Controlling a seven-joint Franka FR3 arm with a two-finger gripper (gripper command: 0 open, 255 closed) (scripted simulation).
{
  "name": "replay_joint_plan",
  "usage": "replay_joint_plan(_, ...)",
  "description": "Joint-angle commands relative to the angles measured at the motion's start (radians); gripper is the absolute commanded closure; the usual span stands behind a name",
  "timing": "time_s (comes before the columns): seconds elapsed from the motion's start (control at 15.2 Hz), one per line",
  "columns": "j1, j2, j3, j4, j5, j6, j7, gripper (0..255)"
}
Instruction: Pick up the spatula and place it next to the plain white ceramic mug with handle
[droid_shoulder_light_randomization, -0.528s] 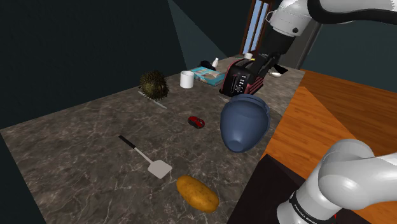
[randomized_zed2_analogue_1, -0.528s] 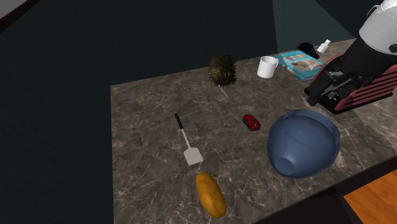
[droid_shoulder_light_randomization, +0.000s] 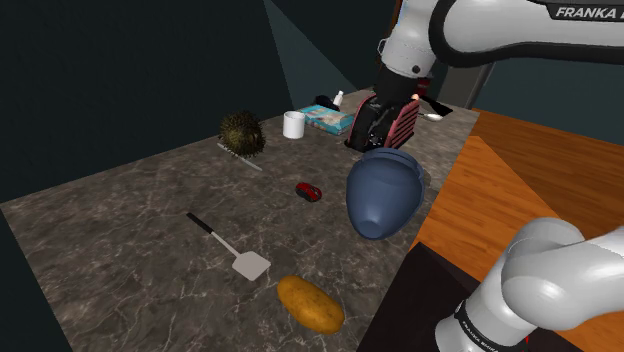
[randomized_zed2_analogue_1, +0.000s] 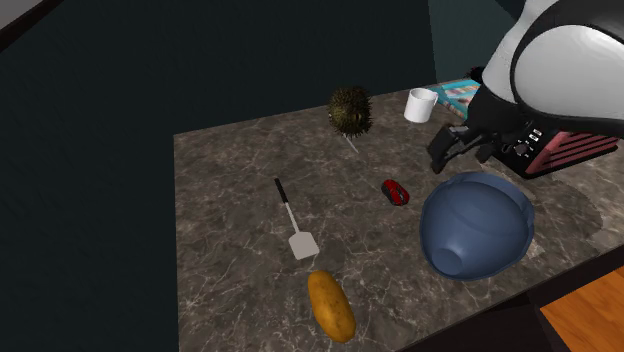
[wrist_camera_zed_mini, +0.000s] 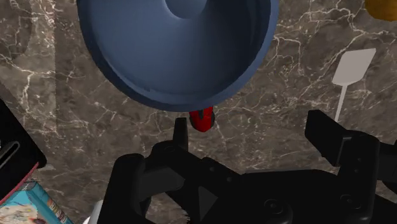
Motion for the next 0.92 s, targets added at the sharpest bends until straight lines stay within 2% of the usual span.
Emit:
replay_joint_plan(0.0,0.008,0.047,0.032,0.002,0.011,0.038,0.03,0)
replay_joint_plan(0.46,0.024,0.249,0.145,0.05,0.022,0.168,0.138,0)
replay_joint_plan(0.86,0.03,0.452,0.237,0.136,-0.015,0.259,0.244,0)
